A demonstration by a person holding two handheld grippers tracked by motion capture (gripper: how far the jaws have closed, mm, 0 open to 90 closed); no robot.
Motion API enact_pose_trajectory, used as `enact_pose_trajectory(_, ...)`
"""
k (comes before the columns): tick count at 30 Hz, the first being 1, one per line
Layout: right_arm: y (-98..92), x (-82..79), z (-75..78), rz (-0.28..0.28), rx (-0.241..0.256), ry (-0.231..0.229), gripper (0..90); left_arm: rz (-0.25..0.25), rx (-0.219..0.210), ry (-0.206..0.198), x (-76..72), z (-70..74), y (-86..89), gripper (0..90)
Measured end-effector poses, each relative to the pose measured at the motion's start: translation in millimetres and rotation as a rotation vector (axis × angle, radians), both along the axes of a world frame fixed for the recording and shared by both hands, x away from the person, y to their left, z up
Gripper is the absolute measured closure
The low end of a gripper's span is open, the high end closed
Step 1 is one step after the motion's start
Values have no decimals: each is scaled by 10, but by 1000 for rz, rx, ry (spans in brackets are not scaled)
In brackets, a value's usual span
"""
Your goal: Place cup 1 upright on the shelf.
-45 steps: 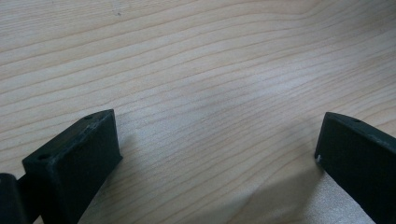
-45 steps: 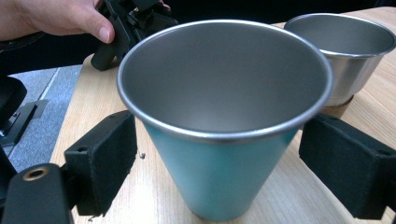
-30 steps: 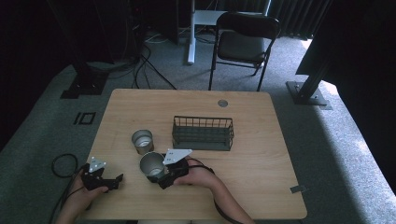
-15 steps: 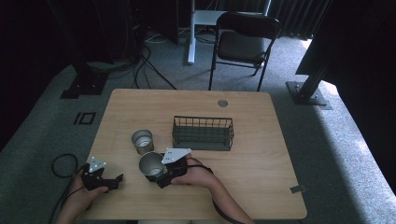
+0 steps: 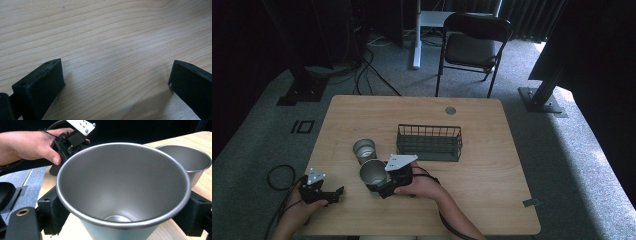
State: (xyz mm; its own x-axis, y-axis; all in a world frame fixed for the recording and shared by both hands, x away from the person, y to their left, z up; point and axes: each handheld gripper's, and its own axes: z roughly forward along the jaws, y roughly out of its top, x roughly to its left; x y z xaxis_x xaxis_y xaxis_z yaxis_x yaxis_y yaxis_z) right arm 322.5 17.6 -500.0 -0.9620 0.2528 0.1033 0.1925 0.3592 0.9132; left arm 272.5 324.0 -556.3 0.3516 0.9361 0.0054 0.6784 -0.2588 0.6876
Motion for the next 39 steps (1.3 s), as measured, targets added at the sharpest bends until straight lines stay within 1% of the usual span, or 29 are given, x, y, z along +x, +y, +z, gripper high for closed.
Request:
enact_pose_trajectory(5,-27,3,77,-10,-6,-6,134,-1,1,0,0,0,1,5)
enact_pose_trajectory(8,-43,0,139,-14,4,-18,135,-1,0,1,-1,1,0,5)
enact_pose_trajectory(10,-51,4,181,-20,16,-13,134,-1,1,1,0,1,1,5)
enact_pose_trajectory(18,-97,35,333,-30,25,-17,135,-1,1,1,0,1,1,5)
enact_pose_trajectory(20,-106,41,371,-36,32,-24,135,-1,1,1,0,1,1,5)
enact_pose_trajectory(23,-123,56,430,-30,45,-24,135,-1,1,1,0,1,1,5)
enact_pose_trajectory(24,-128,58,451,-28,45,-35,135,-1,1,1,0,1,1,5)
enact_pose_trajectory(26,-138,55,489,-27,43,-37,135,-1,1,1,0,1,1,5)
enact_pose_trajectory(28,-152,57,527,-34,57,-38,135,-1,1,1,0,1,1,5)
enact_pose_trajectory(29,-165,61,556,-34,58,-47,135,-1,1,1,0,1,1,5)
enact_pose_trajectory(31,-185,66,595,-52,62,-63,135,-1,1,1,0,1,1,5)
enact_pose_trajectory(36,-245,92,689,-85,68,-77,136,-1,1,0,0,0,1,5)
enact_pose_trajectory(39,-275,106,727,-94,71,-84,136,-1,1,1,0,1,1,5)
